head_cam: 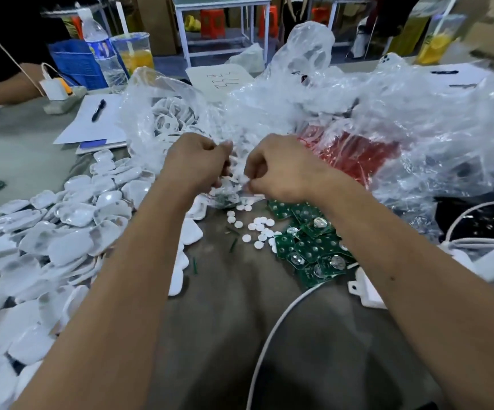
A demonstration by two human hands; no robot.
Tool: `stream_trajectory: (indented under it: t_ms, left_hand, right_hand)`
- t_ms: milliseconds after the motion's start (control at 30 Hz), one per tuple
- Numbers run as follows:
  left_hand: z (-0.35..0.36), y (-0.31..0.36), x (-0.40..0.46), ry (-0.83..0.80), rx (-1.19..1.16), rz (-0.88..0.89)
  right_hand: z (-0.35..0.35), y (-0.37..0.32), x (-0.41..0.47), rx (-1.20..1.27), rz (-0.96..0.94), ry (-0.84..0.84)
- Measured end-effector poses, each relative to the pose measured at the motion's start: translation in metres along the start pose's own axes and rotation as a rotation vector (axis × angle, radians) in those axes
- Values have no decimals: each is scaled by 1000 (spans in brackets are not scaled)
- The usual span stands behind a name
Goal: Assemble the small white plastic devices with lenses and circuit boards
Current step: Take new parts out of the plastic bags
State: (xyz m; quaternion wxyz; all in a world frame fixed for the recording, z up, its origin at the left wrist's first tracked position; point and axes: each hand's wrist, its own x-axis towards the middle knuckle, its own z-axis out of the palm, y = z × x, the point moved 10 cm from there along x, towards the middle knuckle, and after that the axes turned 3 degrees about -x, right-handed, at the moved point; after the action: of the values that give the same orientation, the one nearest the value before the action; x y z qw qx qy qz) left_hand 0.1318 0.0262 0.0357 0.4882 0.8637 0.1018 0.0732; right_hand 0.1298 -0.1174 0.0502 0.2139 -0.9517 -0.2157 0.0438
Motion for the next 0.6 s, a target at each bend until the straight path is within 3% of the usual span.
stream_trajectory:
  t_ms: [67,133,233,300,367,433,467,600]
  left_hand:
    - [9,27,-11,75,-19,90]
    - [44,53,-24,-76,-206,118]
    - [89,84,-40,-240,-562,64]
    - [100,97,-41,-197,-507,104]
    - [97,115,-40,-35,-74,252]
    - [88,138,-51,244,339,414]
    - [86,149,-62,342,384,486]
    - [78,180,-101,530,160,697]
  right_hand:
    - [-33,9,-12,169,27,223]
    - [-57,13,-25,235,38,351]
    - [-85,28,-43,173,66,344]
    - [-101,41,-55,139,74,251]
    - [-122,65,-69,65,121,169]
    - [-140,102,-79,-141,241,66]
    - [-139,125,-83,-234,331,-33]
    - [-94,200,-110,-473,635,-507]
